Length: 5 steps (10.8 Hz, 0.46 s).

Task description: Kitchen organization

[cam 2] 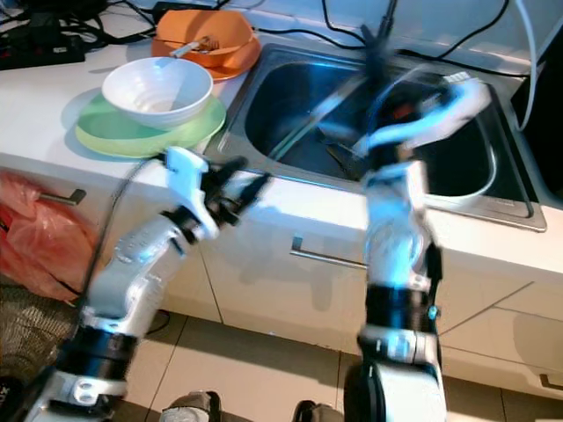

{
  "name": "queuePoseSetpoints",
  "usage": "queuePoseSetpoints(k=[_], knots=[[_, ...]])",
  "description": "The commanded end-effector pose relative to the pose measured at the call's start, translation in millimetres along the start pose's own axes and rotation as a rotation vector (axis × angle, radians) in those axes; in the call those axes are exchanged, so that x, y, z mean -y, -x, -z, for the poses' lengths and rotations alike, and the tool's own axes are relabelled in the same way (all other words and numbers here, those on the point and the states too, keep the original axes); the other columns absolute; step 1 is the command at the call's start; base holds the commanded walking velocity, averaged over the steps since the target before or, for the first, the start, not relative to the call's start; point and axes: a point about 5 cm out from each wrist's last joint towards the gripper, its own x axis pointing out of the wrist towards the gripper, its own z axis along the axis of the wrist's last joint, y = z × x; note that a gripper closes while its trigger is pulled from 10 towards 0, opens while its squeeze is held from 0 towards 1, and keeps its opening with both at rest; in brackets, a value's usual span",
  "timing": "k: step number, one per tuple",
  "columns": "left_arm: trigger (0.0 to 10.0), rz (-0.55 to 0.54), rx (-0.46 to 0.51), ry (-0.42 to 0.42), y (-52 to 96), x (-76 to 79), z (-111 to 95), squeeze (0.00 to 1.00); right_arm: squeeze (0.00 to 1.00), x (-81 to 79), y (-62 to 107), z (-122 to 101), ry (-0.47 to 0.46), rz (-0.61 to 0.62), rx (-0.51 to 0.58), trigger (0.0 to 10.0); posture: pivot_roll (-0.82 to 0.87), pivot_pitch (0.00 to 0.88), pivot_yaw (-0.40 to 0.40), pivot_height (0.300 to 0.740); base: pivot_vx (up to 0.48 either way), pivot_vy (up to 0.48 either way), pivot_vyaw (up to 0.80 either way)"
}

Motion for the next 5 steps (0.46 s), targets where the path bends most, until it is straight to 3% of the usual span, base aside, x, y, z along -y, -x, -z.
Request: queuePoseSetpoints(k=[1, 2, 3, 5], knots=[[10.0, 0.022, -0.011, 0.000, 0.5, 4.6, -0.2, 0.00, 0.00, 3.9, -2.4, -9.2, -0.014, 0.036, 0.043, 10.0, 0.21, 0.109, -0.057, 0.740, 0.000, 0.000, 0.00], [10.0, 0.022, -0.016, 0.003, 0.3, 4.9, 0.3, 0.00, 0.00, 3.9, -3.2, -11.3, -0.015, 0.042, 0.053, 10.0, 0.21, 0.109, -0.057, 0.740, 0.000, 0.000, 0.00], [10.0, 0.017, -0.018, 0.004, -1.5, 5.1, 0.1, 0.00, 0.00, 7.4, -5.1, -13.6, 0.045, 0.083, 0.077, 10.0, 0.21, 0.109, -0.058, 0.740, 0.000, 0.000, 0.00], [10.0, -0.006, -0.014, 0.019, -3.4, 5.3, 1.3, 0.00, 0.00, 12.1, -7.0, -11.0, 0.236, 0.112, 0.087, 10.0, 0.22, 0.109, -0.058, 0.740, 0.000, 0.000, 0.00]])
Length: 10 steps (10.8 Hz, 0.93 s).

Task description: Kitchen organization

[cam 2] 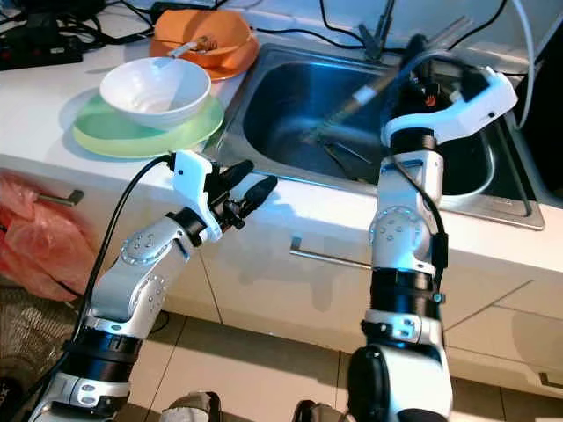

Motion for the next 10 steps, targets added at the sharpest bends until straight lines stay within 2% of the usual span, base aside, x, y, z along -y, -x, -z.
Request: queuePoseSetpoints(k=[1, 2, 4, 5, 6, 8, 10], knots=[[10.0, -0.028, -0.011, 0.034, -1.7, 1.0, 6, 0.00, 0.00, 1.4, -2.8, 2, 0.084, 0.018, 0.005, 10.0, 0.22, 0.108, -0.058, 0.740, 0.000, 0.000, 0.00], [10.0, -0.047, -0.029, 0.041, -2.3, 1.7, 10, 0.00, 0.00, 1.3, -3.0, 5, 0.166, 0.005, -0.002, 10.0, 0.21, 0.108, -0.058, 0.740, 0.000, 0.000, 0.00], [10.0, 0.028, -0.044, 0.072, -5.4, 17.3, 12, 0.00, 0.00, 0.8, -3.4, 16, 0.247, -0.018, -0.025, 10.0, 0.21, 0.107, -0.061, 0.740, 0.000, 0.000, 0.00], [10.0, 0.069, -0.083, 0.081, -6.1, 23.3, 15, 0.00, 0.00, 1.8, -3.3, 24, 0.299, -0.034, -0.043, 10.0, 0.21, 0.107, -0.060, 0.740, 0.000, 0.000, 0.00], [10.0, 0.101, -0.106, 0.074, -4.2, 24.6, 17, 0.00, 0.00, 2.6, -2.8, 31, 0.322, -0.047, -0.064, 10.0, 0.21, 0.108, -0.062, 0.740, 0.000, 0.000, 0.00], [10.0, 0.104, -0.103, 0.024, 2.4, 15.8, 12, 0.00, 0.00, 5.8, 0.4, 43, 0.357, -0.070, -0.115, 10.0, 0.22, 0.110, -0.062, 0.740, 0.000, 0.000, 0.00], [10.0, 0.080, -0.091, -0.004, 3.1, 11.8, 6, 0.00, 0.00, 7.1, 4.7, 54, 0.365, -0.090, -0.151, 10.0, 0.23, 0.113, -0.063, 0.740, 0.000, 0.000, 0.00]])
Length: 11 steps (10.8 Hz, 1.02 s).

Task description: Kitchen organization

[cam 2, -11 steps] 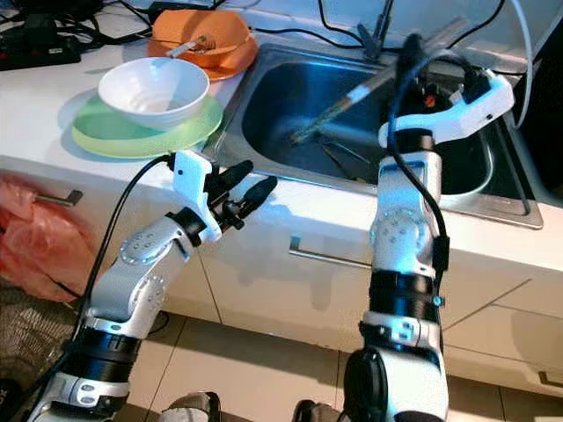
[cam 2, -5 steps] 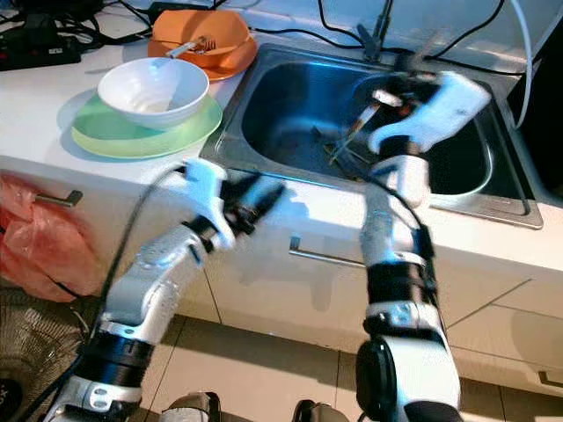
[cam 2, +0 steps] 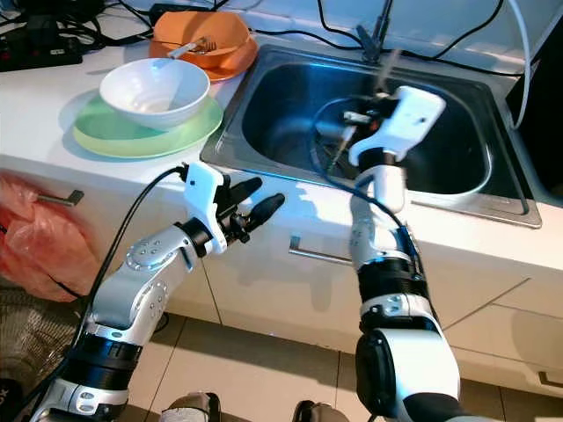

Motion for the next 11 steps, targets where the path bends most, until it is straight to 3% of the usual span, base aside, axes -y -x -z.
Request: queuePoseSetpoints(k=[1, 9, 10, 11], knots=[[10.0, -0.004, 0.000, -0.030, -0.8, 0.3, -6, 0.00, 0.00, -0.2, -1.2, 1, 0.018, -0.010, 0.004, 10.0, 0.23, 0.114, -0.064, 0.740, 0.000, 0.000, 0.00], [10.0, 0.009, -0.007, -0.046, 0.8, 0.3, -7, 0.00, 0.00, -0.5, 12.9, 31, 0.040, -0.052, -0.110, 10.0, 0.23, 0.105, -0.059, 0.740, 0.000, 0.000, 0.00], [10.0, 0.008, -0.013, -0.049, 0.7, 0.2, -6, 0.00, 1.00, 0.2, 15.3, 35, 0.036, -0.056, -0.125, 10.0, 0.24, 0.105, -0.059, 0.740, 0.000, 0.000, 0.00], [10.0, 0.009, -0.013, -0.047, 0.8, 0.4, -6, 0.00, 1.00, -0.5, 16.2, 36, 0.035, -0.065, -0.129, 10.0, 0.24, 0.105, -0.059, 0.740, 0.000, 0.000, 0.00]])
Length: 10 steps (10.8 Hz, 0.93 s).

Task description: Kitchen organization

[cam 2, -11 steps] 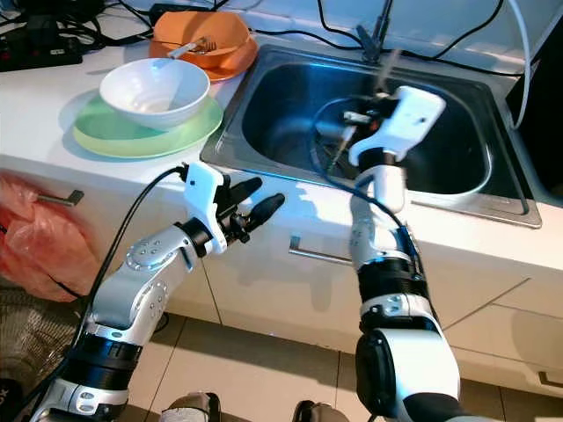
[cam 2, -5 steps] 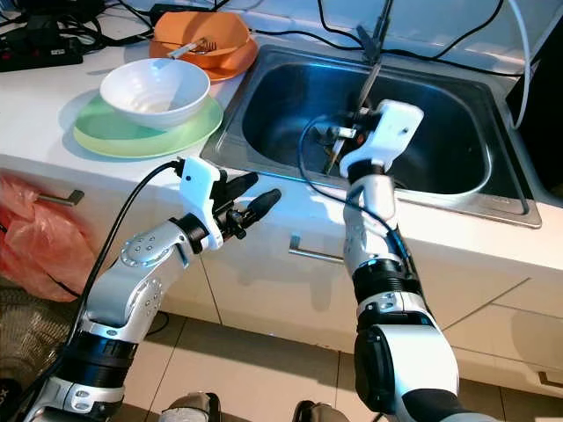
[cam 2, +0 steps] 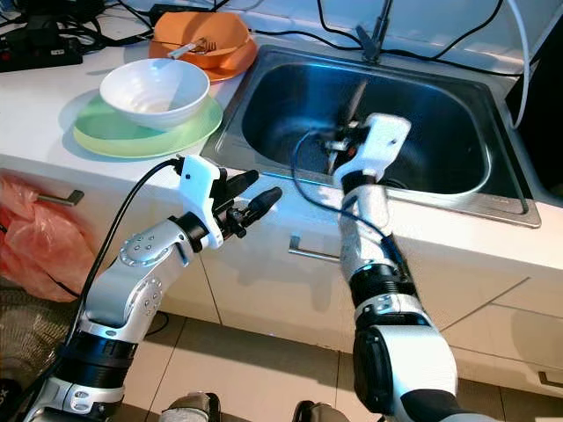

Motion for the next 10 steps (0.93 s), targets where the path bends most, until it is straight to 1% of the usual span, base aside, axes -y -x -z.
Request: queuePoseSetpoints(k=[1, 2, 3, 4, 5, 6, 7, 8, 9, 10], knots=[[10.0, 0.016, -0.014, -0.014, -1.7, 3.7, 0, 0.00, 1.00, 0.7, 0.6, 0, 0.015, -0.008, 0.004, 10.0, 0.23, 0.107, -0.059, 0.740, 0.000, 0.000, 0.00], [10.0, 0.014, -0.015, -0.011, -1.9, 4.0, 1, 0.00, 1.00, -1.0, 0.5, 1, 0.011, -0.017, -0.002, 10.0, 0.23, 0.109, -0.060, 0.740, 0.000, 0.000, 0.00], [10.0, 0.012, -0.016, -0.009, -1.8, 4.2, 1, 0.00, 0.00, -2.8, 0.7, 2, 0.011, -0.029, -0.006, 10.0, 0.23, 0.110, -0.061, 0.740, 0.000, 0.000, 0.00], [10.0, 0.010, -0.016, -0.007, -1.8, 4.4, 2, 0.00, 0.00, -3.7, 0.7, 2, 0.007, -0.036, -0.006, 10.0, 0.23, 0.112, -0.062, 0.740, 0.000, 0.000, 0.00], [10.0, -0.016, -0.004, -0.014, -1.8, 1.2, 0, 0.00, 0.00, -5.3, -1.0, -1, -0.006, -0.041, 0.007, 10.0, 0.23, 0.115, -0.063, 0.740, 0.000, 0.000, 0.00], [10.0, -0.074, 0.026, -0.026, -2.6, -4.8, -4, 0.00, 0.00, -7.4, -3.5, -6, -0.025, -0.047, 0.026, 10.0, 0.23, 0.117, -0.064, 0.740, 0.000, 0.000, 0.00], [10.0, -0.136, 0.084, -0.035, -3.6, -10.2, -12, 0.00, 0.00, -12.3, -6.0, -14, -0.046, -0.071, 0.062, 10.0, 0.23, 0.120, -0.064, 0.740, 0.000, 0.000, 0.00], [10.0, -0.168, 0.122, -0.039, -3.6, -13.2, -18, 0.00, 0.00, -16.3, -6.9, -19, -0.073, -0.095, 0.081, 10.0, 0.23, 0.122, -0.064, 0.740, 0.000, 0.000, 0.00], [10.0, -0.255, 0.200, -0.051, -1.4, -23.6, -36, 0.00, 0.00, -32.1, -1.9, -25, -0.124, -0.226, 0.094, 10.0, 0.22, 0.123, -0.063, 0.740, 0.000, 0.000, 0.00], [10.0, -0.271, 0.224, -0.054, -0.5, -26.0, -42, 0.00, 0.00, -37.0, 1.8, -23, -0.134, -0.275, 0.089, 10.0, 0.22, 0.125, -0.062, 0.740, 0.000, 0.000, 0.00]])
